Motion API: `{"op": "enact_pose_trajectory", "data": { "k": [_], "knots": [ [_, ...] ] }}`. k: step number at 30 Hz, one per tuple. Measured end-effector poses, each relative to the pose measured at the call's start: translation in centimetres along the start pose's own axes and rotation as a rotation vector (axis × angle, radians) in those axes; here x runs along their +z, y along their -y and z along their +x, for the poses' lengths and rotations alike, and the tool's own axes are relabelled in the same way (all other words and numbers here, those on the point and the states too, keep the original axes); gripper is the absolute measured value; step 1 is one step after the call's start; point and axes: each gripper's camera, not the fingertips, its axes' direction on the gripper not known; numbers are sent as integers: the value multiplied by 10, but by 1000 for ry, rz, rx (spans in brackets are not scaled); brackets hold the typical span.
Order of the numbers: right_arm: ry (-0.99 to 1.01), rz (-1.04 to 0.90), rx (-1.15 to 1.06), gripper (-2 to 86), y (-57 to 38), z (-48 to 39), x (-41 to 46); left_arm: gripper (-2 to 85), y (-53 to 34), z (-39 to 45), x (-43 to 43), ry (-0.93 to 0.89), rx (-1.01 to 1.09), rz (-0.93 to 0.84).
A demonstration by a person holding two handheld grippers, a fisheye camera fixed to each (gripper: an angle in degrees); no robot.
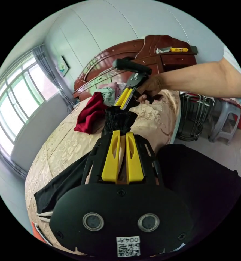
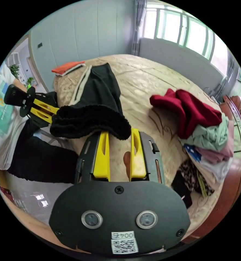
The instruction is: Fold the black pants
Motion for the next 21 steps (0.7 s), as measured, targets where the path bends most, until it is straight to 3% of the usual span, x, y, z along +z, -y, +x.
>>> {"op": "enact_pose_trajectory", "data": {
  "k": [5, 11, 14, 17, 21],
  "knots": [
    [-46, -18, 323, 119, -118, -22, -8, 13, -30, 43, 25, -4, 142, -110],
    [411, 546, 839, 166, -263, -66, -29, 20, -67, 55, 16, 33, 194, -148],
    [471, 523, 943, 207, -284, -112, 6, 17, -87, 55, 9, 41, 210, -159],
    [502, 518, 1035, 232, -297, -153, 35, 10, -104, 40, -6, -19, 149, -152],
    [402, 522, 1143, 231, -313, -203, 55, 4, -138, -34, -37, -216, -159, -56]
  ]
}}
